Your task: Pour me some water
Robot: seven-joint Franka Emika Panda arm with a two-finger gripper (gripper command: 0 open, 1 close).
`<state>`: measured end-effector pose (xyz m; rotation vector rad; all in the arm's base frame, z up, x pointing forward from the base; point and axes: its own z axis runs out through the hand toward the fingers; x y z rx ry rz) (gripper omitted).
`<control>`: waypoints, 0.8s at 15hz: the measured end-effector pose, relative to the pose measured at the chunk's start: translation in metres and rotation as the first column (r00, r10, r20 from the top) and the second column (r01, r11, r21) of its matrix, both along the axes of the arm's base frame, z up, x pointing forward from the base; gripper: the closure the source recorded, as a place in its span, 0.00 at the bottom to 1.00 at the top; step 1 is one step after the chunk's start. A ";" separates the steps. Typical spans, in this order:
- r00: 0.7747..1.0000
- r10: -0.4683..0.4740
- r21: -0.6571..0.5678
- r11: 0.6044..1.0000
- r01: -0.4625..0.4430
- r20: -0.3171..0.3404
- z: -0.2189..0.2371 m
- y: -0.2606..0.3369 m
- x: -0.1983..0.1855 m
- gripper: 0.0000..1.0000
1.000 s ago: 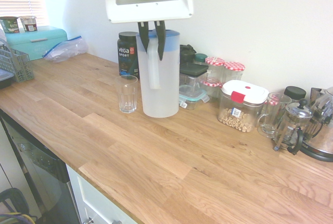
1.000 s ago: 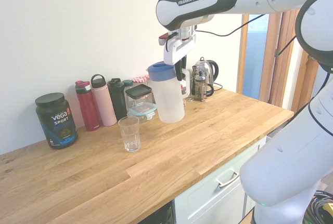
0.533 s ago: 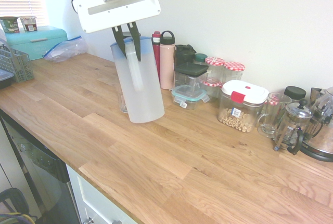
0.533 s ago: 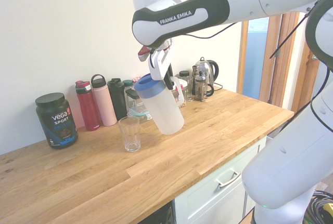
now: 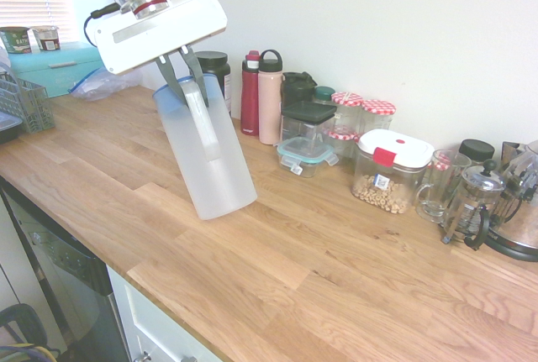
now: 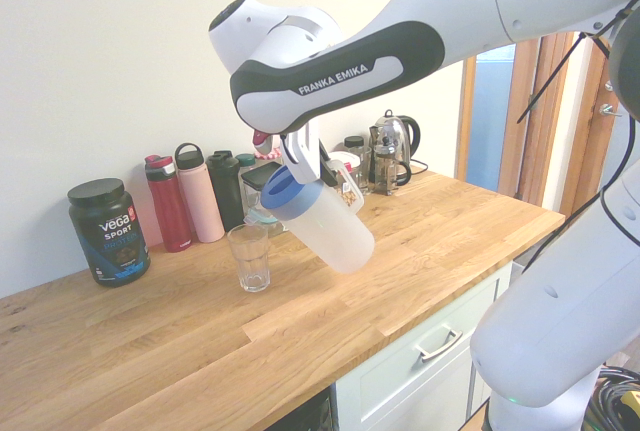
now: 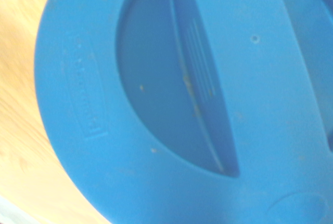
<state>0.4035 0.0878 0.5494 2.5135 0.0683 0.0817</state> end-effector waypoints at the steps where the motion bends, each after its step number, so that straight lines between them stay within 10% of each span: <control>1: 1.000 0.008 -0.026 1.000 -0.008 -0.013 -0.004 0.000 0.004 1.00; 12: 0.993 0.078 -0.153 0.984 -0.091 -0.089 -0.032 0.028 0.044 1.00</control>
